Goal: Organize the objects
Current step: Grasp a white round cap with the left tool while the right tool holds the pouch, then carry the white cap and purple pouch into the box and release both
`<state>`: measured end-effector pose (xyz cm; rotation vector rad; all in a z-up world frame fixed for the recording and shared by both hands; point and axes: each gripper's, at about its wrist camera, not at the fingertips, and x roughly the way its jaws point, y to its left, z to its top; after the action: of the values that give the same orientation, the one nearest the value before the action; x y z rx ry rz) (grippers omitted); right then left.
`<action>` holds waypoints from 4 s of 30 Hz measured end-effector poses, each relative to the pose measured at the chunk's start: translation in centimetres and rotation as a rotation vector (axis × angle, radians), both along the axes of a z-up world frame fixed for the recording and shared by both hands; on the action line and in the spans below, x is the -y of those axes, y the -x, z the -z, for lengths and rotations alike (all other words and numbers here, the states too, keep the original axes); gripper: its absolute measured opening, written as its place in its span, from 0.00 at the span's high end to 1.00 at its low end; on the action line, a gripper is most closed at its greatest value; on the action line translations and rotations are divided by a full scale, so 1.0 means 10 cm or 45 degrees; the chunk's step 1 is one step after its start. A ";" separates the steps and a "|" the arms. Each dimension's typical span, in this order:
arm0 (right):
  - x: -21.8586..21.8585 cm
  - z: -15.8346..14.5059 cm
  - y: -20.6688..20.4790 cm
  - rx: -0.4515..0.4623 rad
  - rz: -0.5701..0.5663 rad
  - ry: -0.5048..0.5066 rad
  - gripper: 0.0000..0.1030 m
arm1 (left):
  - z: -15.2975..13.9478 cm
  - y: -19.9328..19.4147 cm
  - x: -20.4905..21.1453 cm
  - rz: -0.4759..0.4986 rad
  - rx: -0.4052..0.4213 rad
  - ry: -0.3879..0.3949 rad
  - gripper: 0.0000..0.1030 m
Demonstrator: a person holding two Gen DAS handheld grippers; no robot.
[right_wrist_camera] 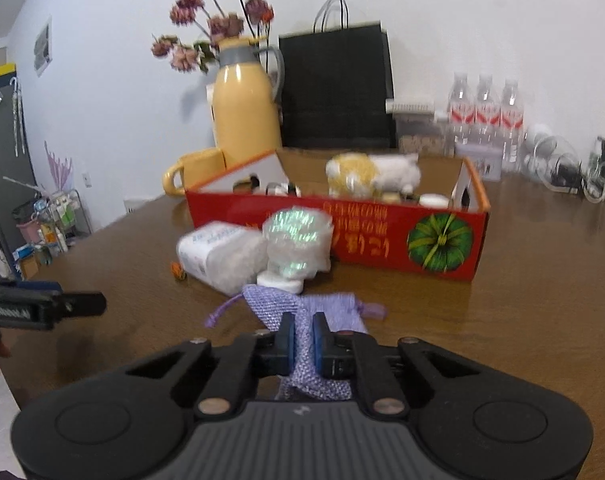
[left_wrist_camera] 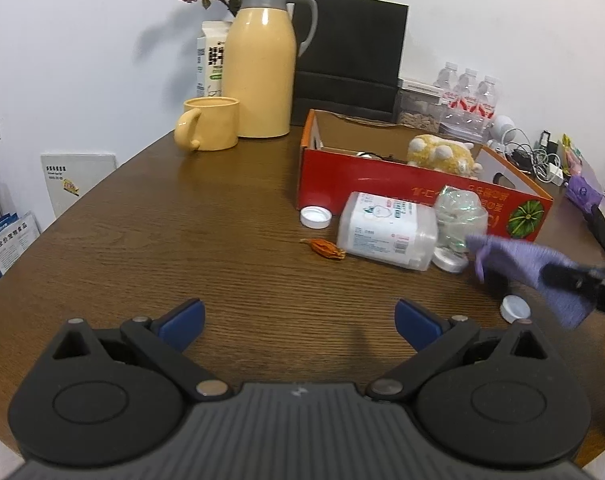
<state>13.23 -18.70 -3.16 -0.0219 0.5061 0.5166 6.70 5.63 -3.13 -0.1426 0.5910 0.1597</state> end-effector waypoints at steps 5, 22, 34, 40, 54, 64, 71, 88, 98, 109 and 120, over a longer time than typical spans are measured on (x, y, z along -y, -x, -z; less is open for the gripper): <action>0.11 -0.12 0.07 0.068 0.027 0.000 0.93 | 0.01 -0.05 0.16 0.056 -0.007 -0.005 0.00; 0.56 -0.12 0.08 0.123 0.129 -0.014 0.93 | 0.07 -0.36 0.81 0.264 -0.039 -0.033 0.00; 0.85 -0.08 0.03 0.138 0.164 -0.037 0.93 | 0.18 -0.67 1.30 0.366 -0.070 -0.053 0.00; 0.88 -0.01 0.00 0.128 0.150 -0.055 0.93 | 0.23 -0.74 1.45 0.409 -0.079 -0.071 0.10; 0.81 0.03 0.00 0.134 0.098 -0.057 0.93 | 0.24 -0.74 1.48 0.449 -0.067 -0.037 0.71; 0.72 -0.09 -0.04 0.180 0.082 -0.044 0.93 | 0.01 -0.72 1.35 0.410 0.043 -0.031 0.71; 0.56 -0.27 -0.16 0.245 0.063 -0.034 0.93 | -0.25 -0.78 1.25 0.366 0.158 -0.036 0.71; 0.12 -0.60 -1.07 0.343 0.114 -0.010 0.93 | -0.75 -1.55 0.79 0.218 0.341 -0.056 0.71; -0.09 -0.39 -1.75 0.285 0.175 0.044 0.93 | -0.55 -2.23 0.51 0.118 0.272 -0.034 0.71; -0.17 -0.18 -1.98 0.216 0.141 0.088 0.91 | -0.40 -2.48 0.38 0.122 0.213 -0.023 0.71; -0.11 -0.19 -1.92 0.226 0.156 0.054 0.03 | -0.44 -2.42 0.43 0.080 0.237 -0.085 0.00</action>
<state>32.39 -17.62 -1.23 -0.0764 0.3420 0.3799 30.93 1.32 1.32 -0.0735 0.4040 0.1038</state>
